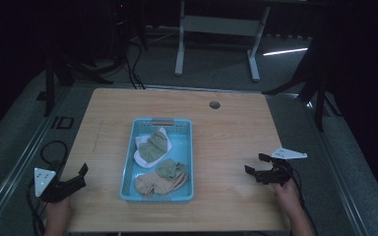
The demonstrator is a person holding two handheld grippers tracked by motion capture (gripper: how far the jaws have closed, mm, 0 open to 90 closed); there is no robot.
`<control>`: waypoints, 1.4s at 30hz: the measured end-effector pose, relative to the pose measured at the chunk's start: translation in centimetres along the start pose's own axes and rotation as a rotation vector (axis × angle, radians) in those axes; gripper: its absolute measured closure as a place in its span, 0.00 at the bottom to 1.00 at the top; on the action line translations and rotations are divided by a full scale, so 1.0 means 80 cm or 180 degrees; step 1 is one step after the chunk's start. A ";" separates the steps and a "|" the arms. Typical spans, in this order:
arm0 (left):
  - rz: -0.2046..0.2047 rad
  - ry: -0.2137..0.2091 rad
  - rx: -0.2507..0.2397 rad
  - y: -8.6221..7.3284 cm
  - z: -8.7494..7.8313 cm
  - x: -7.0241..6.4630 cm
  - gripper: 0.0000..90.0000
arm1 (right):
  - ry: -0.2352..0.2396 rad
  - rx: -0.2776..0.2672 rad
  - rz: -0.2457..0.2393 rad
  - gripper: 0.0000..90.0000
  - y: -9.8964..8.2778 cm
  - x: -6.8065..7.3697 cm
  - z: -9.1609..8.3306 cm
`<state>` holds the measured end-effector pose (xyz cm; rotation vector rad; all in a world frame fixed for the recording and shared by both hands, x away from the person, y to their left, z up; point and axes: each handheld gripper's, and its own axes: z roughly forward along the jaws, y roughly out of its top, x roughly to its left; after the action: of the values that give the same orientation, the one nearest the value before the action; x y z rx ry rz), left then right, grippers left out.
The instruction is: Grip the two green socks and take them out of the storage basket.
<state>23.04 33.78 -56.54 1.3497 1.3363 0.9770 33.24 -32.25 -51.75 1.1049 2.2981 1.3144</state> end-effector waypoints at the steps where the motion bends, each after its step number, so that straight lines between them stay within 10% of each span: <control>1: -0.0003 -0.0004 0.0003 0.000 0.000 0.000 0.00 | 0.0016 0.0004 -0.0033 0.14 0.004 0.004 0.001; 42: 0.0034 -0.0092 0.0044 0.000 0.001 -0.001 0.00 | 0.0920 0.0235 -0.0848 0.14 0.140 0.152 0.117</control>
<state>23.12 33.72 -56.54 1.3778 1.3177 0.9533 35.72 -14.25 -46.07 0.6300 2.6083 1.3652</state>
